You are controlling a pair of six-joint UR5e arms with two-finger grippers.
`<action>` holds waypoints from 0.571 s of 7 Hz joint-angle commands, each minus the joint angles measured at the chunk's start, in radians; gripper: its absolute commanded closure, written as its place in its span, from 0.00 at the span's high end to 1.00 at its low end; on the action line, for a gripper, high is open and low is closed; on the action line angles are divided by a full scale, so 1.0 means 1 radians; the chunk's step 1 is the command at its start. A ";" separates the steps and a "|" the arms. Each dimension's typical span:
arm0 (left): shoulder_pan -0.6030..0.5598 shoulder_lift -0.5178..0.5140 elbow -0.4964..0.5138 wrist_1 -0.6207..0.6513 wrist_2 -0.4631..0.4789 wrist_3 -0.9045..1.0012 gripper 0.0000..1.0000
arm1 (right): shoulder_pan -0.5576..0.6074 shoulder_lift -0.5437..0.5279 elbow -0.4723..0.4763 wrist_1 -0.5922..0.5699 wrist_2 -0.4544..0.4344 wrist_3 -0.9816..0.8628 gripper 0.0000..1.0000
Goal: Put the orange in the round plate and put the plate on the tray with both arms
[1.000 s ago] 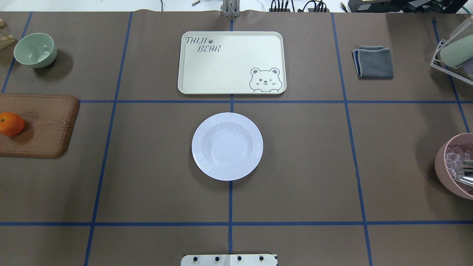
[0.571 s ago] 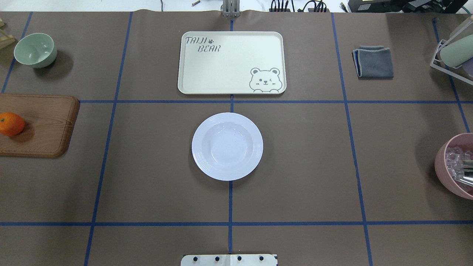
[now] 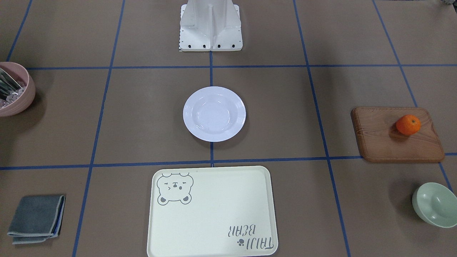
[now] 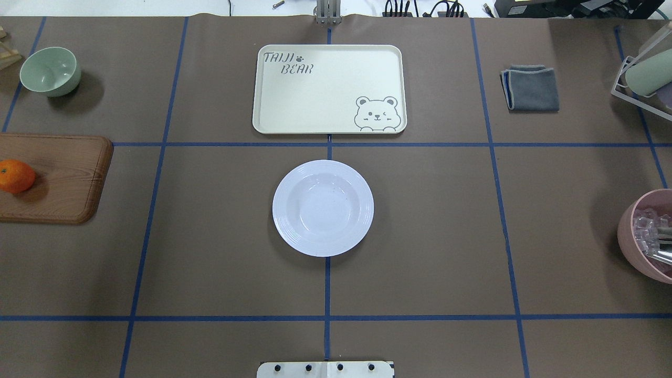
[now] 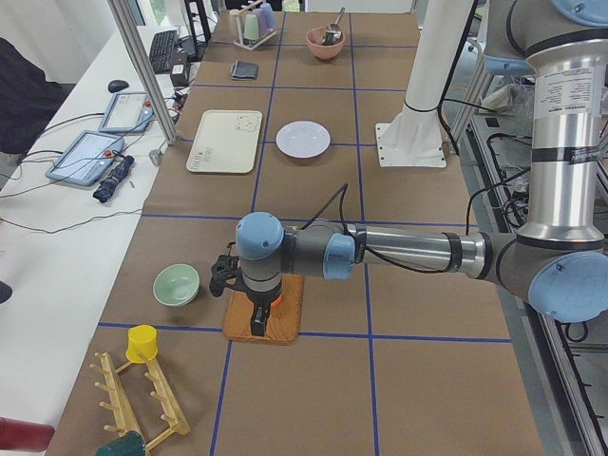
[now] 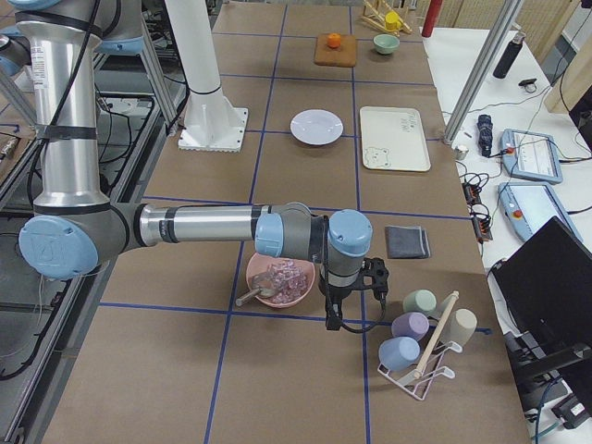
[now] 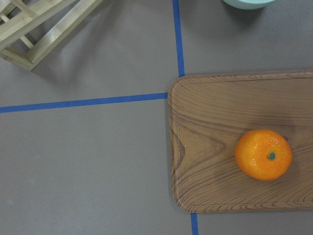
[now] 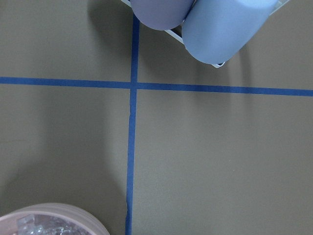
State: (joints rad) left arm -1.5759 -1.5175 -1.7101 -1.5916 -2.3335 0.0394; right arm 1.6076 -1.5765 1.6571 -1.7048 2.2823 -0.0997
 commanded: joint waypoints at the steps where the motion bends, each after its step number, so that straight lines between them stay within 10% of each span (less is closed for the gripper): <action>1: 0.033 -0.015 -0.022 -0.002 -0.003 -0.015 0.99 | -0.024 0.035 0.024 0.001 -0.020 0.000 1.00; 4: 0.200 -0.041 0.025 -0.139 -0.043 -0.321 0.99 | -0.028 0.029 -0.003 0.004 -0.020 0.014 1.00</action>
State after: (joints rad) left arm -1.4350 -1.5547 -1.7113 -1.6506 -2.3821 -0.1678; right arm 1.5815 -1.5447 1.6698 -1.7036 2.2595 -0.0915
